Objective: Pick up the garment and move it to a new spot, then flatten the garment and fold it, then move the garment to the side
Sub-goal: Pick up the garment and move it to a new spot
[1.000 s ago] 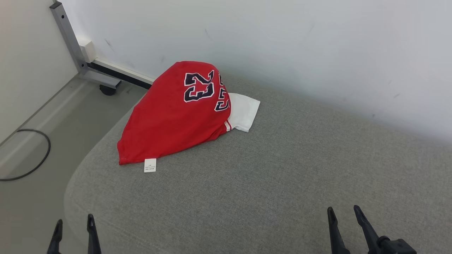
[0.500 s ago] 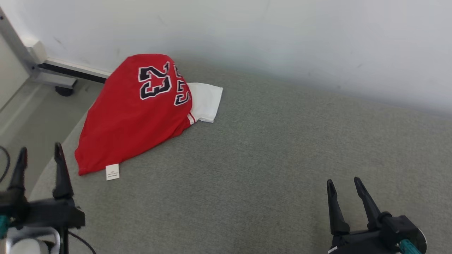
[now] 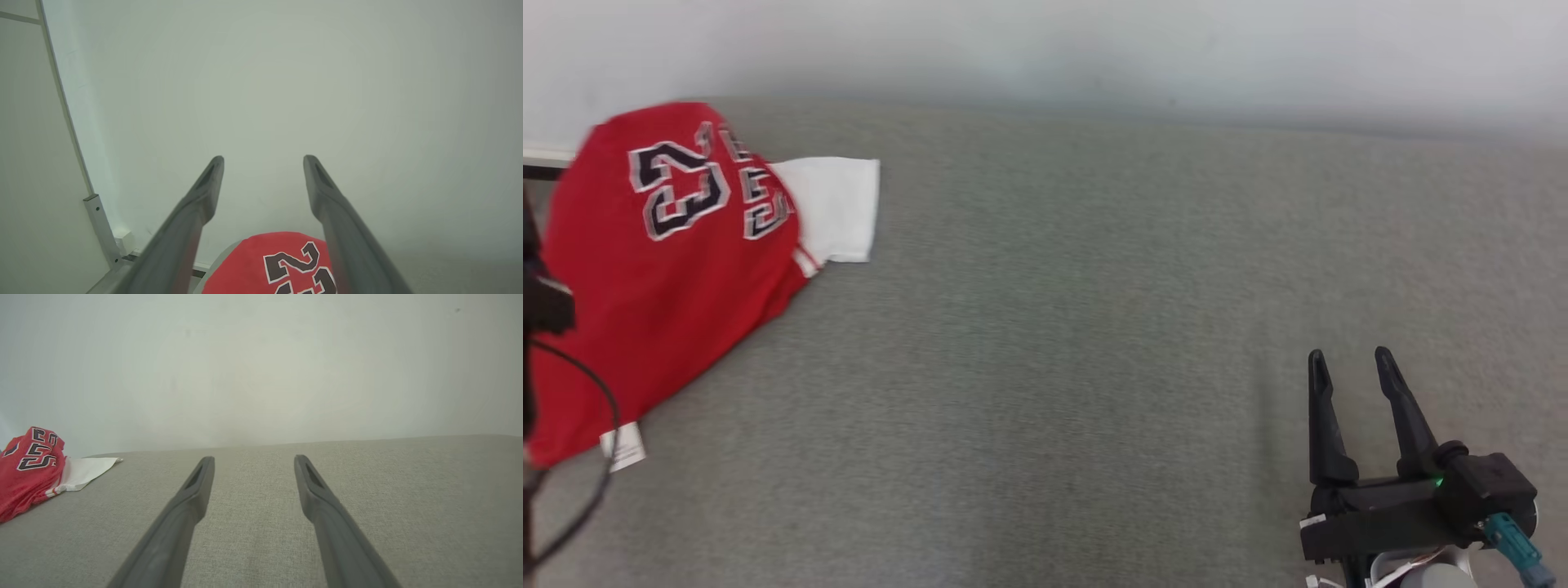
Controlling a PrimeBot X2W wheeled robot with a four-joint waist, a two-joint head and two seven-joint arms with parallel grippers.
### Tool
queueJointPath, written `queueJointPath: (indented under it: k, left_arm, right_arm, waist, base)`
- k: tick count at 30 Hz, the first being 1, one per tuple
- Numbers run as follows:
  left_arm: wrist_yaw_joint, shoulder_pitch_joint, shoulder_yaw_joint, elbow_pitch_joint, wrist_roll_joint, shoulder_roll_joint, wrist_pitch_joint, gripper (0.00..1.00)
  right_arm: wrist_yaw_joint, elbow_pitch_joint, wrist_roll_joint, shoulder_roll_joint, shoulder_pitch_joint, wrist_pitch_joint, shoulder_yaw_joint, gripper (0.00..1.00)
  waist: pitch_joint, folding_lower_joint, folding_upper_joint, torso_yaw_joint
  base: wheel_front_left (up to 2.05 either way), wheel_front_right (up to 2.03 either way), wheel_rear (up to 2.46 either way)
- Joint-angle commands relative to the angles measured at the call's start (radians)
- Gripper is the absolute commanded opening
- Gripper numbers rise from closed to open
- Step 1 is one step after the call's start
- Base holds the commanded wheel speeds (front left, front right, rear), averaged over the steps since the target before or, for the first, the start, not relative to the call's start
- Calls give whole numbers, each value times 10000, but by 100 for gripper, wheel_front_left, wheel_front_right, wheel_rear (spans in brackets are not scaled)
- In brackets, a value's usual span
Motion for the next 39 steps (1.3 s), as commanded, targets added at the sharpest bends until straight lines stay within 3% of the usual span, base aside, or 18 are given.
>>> queueJointPath:
  k: [1,12,23,30,31,32,33,39]
  left_arm:
    - [11,-286,-138,208,-205,173,126,100]
    - [10,-2292,-1921,2635,-1876,1656,2358,100]
    - [9,-2891,-3038,4285,-2783,2267,4662,100]
    - [11,-3093,-3335,4980,-3013,2419,4960,100]
    - [11,-3136,-3376,5019,-3048,2424,4925,71]
    - [11,-3136,-3376,5019,-3048,2424,4925,71]
    - [11,-3161,-3433,5037,-3063,2424,4904,0]
    - [10,-3239,-3843,4798,-3161,2486,4145,0]
  right_arm:
    - [-21,-32,91,13,-133,3,2,100]
    - [-21,-122,551,13,-340,3,148,100]
    - [-21,-207,646,15,-458,2,80,100]
    - [-21,-231,690,15,-521,2,138,100]
    - [-21,-239,688,15,-533,2,124,100]
    - [-21,-239,688,15,-533,2,124,100]
    - [-21,-244,681,15,-545,2,115,100]
    - [-21,-176,562,15,-418,2,-39,100]
  waist:
    - [801,-3,-2,-935]
    - [1353,-3,-2,-2066]
    - [1596,-3,-2,-2470]
    - [1734,-3,-2,-2603]
    - [1753,-3,-2,-2610]
    - [1753,-3,-2,-2610]
    - [1766,-3,-2,-2615]
    - [1649,-3,-2,-2472]
  base:
    - [0,0,0]
    - [0,0,0]
    - [0,0,0]
    - [0,0,0]
    - [0,0,0]
    - [0,0,0]
    - [0,0,0]
    - [0,0,0]
